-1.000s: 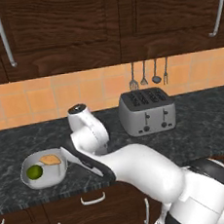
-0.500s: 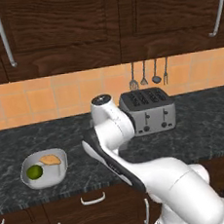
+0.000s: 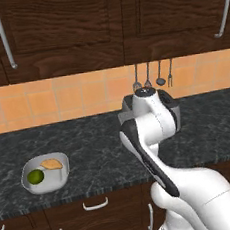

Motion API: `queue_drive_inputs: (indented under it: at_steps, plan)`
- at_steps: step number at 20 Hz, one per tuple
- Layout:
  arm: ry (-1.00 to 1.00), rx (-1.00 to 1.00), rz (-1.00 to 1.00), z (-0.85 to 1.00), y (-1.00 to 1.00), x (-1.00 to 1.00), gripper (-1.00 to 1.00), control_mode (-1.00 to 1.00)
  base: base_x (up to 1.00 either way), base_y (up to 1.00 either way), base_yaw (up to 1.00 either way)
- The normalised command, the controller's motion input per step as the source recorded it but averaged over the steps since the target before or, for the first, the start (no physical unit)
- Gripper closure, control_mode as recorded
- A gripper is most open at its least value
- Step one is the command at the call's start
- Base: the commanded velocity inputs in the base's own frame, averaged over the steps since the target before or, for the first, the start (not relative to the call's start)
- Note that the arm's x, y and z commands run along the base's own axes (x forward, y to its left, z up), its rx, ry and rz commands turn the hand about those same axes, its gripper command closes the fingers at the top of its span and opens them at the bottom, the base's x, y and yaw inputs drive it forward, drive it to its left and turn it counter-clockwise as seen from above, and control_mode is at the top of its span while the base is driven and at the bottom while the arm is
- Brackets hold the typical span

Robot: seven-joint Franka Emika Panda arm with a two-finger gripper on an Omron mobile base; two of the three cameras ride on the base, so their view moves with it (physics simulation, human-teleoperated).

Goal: Take the meat container that has the steak and place it on the second highest rack of the freezer. Then take the vegetable container that has the lime and potato and place it on the highest rack of the freezer.

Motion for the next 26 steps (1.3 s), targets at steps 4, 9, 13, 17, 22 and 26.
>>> queue_drive_inputs:
  at_steps: [4,9,13,17,22,26]
  plan:
    - [0.0,0.0,0.0,0.2,-0.98,0.0,1.0,-1.0,0.0,0.0,0.0]
    - [0.0,0.0,0.0,0.06,-0.87,0.0,1.0,-1.0,0.0,0.0,0.0]
    - [0.0,0.0,-0.02,0.07,-0.61,0.0,1.0,-1.0,0.0,0.0,0.0]
    - [0.0,0.0,-0.01,0.0,-0.12,0.0,1.0,-1.0,0.0,0.0,0.0]
    - [0.0,-0.06,-0.01,0.0,0.39,0.05,1.0,-1.0,0.0,0.0,0.0]
    - [0.0,-0.01,0.0,0.0,0.06,0.01,1.0,-1.0,0.0,0.0,0.0]
